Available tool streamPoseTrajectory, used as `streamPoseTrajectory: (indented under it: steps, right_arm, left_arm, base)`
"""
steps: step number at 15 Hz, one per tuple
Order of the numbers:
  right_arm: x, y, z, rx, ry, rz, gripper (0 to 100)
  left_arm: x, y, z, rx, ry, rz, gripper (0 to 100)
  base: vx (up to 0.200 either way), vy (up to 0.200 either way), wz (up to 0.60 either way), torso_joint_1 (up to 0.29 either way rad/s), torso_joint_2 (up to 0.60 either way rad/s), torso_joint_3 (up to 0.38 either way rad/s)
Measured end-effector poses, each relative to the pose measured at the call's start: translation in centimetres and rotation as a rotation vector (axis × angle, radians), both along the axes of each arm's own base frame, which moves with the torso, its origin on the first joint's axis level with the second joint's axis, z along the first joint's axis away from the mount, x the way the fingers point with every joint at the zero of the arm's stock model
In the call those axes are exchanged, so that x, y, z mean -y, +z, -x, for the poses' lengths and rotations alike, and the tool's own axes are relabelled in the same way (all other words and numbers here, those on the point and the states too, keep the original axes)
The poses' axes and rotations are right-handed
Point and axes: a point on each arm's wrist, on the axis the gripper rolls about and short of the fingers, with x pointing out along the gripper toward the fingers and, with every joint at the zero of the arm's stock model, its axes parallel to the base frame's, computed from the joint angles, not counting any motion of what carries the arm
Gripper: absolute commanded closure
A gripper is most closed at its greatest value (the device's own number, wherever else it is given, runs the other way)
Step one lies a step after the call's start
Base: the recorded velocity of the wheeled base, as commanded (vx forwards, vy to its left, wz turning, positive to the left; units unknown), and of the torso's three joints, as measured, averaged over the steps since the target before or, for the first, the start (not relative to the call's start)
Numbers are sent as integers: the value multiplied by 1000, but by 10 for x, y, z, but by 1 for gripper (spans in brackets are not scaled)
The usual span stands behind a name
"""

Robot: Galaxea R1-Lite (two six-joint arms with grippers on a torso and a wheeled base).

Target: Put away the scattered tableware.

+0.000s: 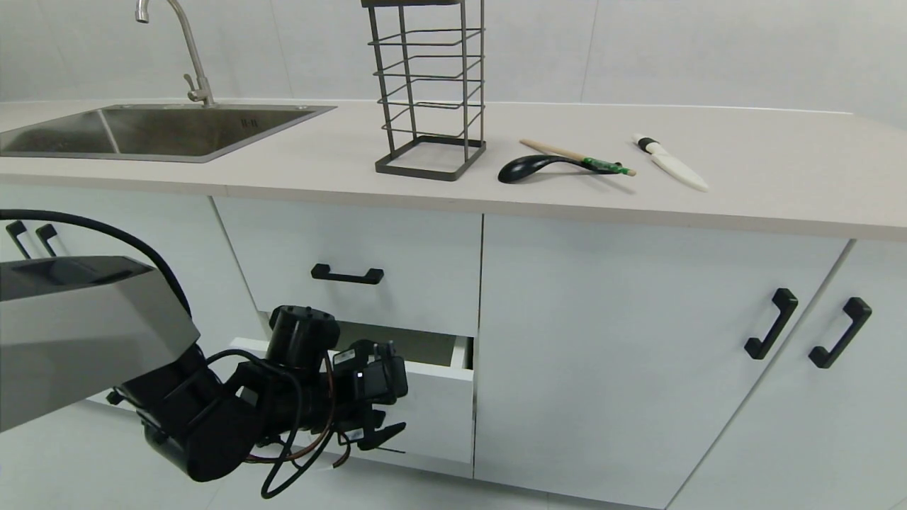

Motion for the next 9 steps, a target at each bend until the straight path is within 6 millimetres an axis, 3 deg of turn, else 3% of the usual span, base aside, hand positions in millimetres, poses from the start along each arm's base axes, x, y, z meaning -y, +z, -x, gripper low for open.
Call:
streamPoseTrajectory:
  steps: [4,9]
  right_arm:
    - [0,0,0,0,0,0,100]
    - [0,0,0,1,0,0,100]
  left_arm:
    - [-1,-5,8,-29,-47,4,0]
    - [-14,2,71,-119,-130,-35,0]
  base:
    - [0,0,0,0,0,0]
    - [0,0,0,0,0,0]
